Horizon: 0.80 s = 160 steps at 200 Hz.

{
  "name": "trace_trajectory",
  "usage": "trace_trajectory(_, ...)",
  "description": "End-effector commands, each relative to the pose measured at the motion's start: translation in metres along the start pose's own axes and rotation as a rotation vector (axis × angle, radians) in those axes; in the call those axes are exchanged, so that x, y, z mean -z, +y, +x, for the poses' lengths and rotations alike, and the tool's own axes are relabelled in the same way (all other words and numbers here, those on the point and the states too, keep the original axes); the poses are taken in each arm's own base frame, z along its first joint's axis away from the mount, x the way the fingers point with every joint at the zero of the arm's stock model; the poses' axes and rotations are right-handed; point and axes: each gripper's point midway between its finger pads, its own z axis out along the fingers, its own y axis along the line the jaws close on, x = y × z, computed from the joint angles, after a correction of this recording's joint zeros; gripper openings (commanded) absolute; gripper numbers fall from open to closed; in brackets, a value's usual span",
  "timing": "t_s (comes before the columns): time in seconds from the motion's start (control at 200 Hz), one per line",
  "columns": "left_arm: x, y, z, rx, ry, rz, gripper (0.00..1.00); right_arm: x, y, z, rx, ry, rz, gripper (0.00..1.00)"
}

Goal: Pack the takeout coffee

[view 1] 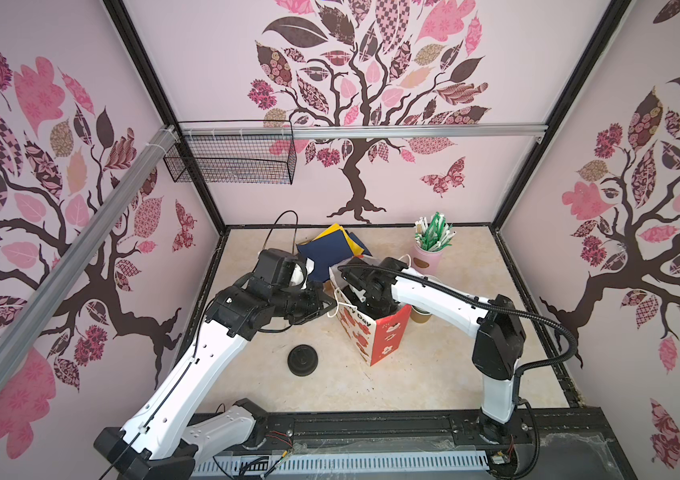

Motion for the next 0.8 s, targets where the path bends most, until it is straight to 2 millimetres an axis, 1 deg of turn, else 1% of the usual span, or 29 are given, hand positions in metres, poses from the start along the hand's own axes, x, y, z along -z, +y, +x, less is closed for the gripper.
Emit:
trace_trajectory(0.0, -0.005, 0.006, -0.001, 0.005, 0.0, -0.013, 0.0, -0.073, -0.005, 0.051, 0.012, 0.255, 0.04, 0.66)
trace_trajectory(0.06, -0.006, 0.006, 0.0, 0.005, 0.003, -0.014, 0.0, -0.075, -0.005, 0.054, 0.01, 0.273, 0.04, 0.66)
trace_trajectory(0.19, -0.005, 0.007, 0.0, 0.006, -0.001, -0.015, 0.0, -0.067, -0.004, 0.046, 0.006, 0.235, 0.038, 0.66)
trace_trajectory(0.405, -0.004, 0.008, 0.0, 0.008, -0.004, -0.014, 0.0, -0.076, -0.009, 0.051, 0.017, 0.266, 0.064, 0.67)
trace_trajectory(0.515, -0.004, 0.008, 0.0, 0.012, -0.009, -0.009, 0.0, -0.073, -0.009, 0.05, 0.016, 0.264, 0.065, 0.71)
trace_trajectory(0.605, -0.004, 0.007, 0.0, 0.012, -0.009, -0.01, 0.0, -0.059, -0.007, 0.041, 0.014, 0.23, 0.056, 0.75)
trace_trajectory(0.795, -0.003, 0.008, 0.0, 0.012, -0.012, -0.013, 0.0, -0.012, -0.006, 0.017, -0.001, 0.127, 0.049, 0.8)
